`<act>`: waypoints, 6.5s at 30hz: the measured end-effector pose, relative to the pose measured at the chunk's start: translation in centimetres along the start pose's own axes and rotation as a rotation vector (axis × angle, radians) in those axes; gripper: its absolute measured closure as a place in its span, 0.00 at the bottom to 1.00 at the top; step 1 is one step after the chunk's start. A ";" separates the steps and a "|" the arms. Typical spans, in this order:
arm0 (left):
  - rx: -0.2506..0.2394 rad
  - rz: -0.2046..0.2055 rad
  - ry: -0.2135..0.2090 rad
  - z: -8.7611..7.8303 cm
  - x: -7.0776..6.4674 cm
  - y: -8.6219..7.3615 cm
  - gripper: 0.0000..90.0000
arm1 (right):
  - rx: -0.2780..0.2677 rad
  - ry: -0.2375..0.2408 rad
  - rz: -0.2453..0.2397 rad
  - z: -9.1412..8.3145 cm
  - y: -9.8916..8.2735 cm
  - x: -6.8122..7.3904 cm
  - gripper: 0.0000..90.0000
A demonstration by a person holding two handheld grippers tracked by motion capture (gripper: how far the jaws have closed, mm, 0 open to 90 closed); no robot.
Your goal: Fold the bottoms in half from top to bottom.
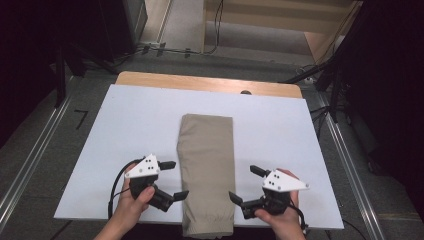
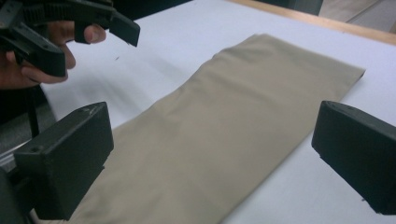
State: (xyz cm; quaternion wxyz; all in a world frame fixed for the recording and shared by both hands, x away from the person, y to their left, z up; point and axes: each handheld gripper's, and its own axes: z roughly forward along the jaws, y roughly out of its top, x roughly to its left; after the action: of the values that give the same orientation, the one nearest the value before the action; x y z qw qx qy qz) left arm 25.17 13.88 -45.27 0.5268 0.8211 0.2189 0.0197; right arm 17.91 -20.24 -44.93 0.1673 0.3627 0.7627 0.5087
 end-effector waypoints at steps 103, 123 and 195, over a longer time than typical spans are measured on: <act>-0.003 -0.148 0.047 3.7 9.8 2.0 0.00 | 0.104 -0.051 0.083 10.0 3.2 -8.1 0.00; 0.088 -0.067 -0.077 2.3 -0.3 -3.0 0.00 | 0.157 0.034 0.043 4.6 -3.9 0.7 0.07; 0.056 -0.079 -0.044 -3.8 -9.4 -5.9 0.17 | 0.137 0.074 0.039 -4.1 -6.3 9.3 0.20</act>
State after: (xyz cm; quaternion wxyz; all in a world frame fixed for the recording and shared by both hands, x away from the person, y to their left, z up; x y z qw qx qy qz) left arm 13.61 15.65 -46.87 0.5088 0.8264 0.2401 -0.0253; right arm 6.61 -17.59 -47.81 0.1037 0.3689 0.7943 0.4714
